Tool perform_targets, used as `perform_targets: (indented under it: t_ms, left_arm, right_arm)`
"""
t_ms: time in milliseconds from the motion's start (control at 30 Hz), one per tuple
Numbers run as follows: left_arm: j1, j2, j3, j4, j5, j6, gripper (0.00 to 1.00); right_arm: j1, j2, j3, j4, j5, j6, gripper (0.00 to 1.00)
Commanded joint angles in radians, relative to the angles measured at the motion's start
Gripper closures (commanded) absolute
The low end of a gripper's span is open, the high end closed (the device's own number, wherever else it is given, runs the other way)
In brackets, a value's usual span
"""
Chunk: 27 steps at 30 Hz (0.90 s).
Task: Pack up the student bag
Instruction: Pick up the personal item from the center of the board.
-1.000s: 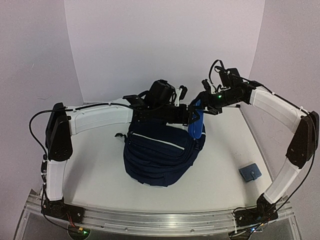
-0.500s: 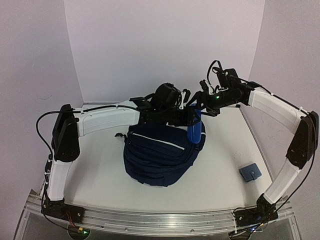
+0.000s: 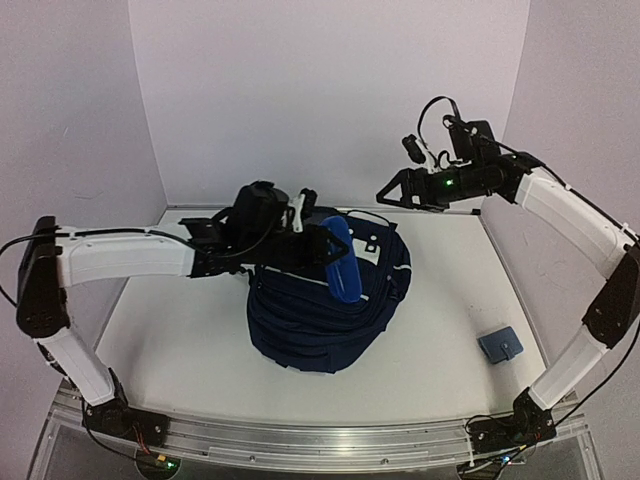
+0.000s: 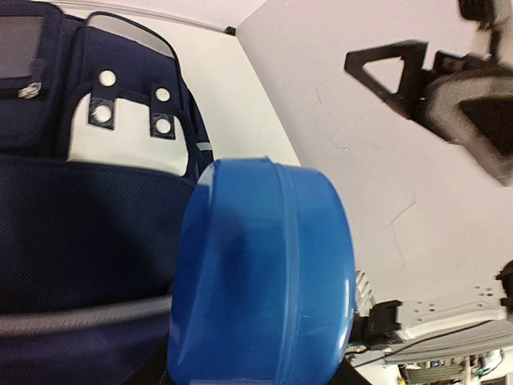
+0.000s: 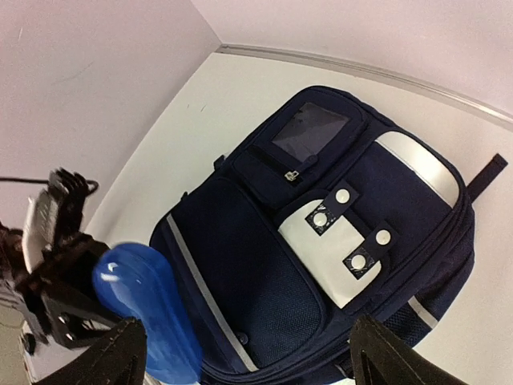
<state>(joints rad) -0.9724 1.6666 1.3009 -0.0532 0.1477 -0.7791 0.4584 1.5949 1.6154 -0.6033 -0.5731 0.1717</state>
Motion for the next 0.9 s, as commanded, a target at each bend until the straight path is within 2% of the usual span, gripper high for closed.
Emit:
perform_targets:
  t_ms: [0,167,433,700,867]
  left_arm:
    - [0.005,-0.247,-0.242,0.205,-0.013,-0.148,0.69]
    - [0.004,-0.466,-0.44,0.215,-0.068,-0.255,0.71]
    - [0.005,-0.695,-0.634,0.151,-0.199,-0.385,0.72]
    - [0.003,-0.826,-0.714,0.098,-0.251,-0.432,0.73]
    - [0.004,-0.87,-0.75,0.076,-0.261,-0.449,0.74]
  right_arm:
    - [0.114,-0.03,-0.045,-0.085,0.055,-0.263,0.18]
    - [0.262,0.008,-0.078,-0.088,0.193,-0.408,0.32]
    - [0.499,0.154,-0.064,-0.05,0.428,-0.53,0.35]
    - [0.572,0.261,-0.054,0.032,0.638,-0.579,0.36]
    - [0.577,0.299,-0.033,0.071,0.765,-0.567,0.52]
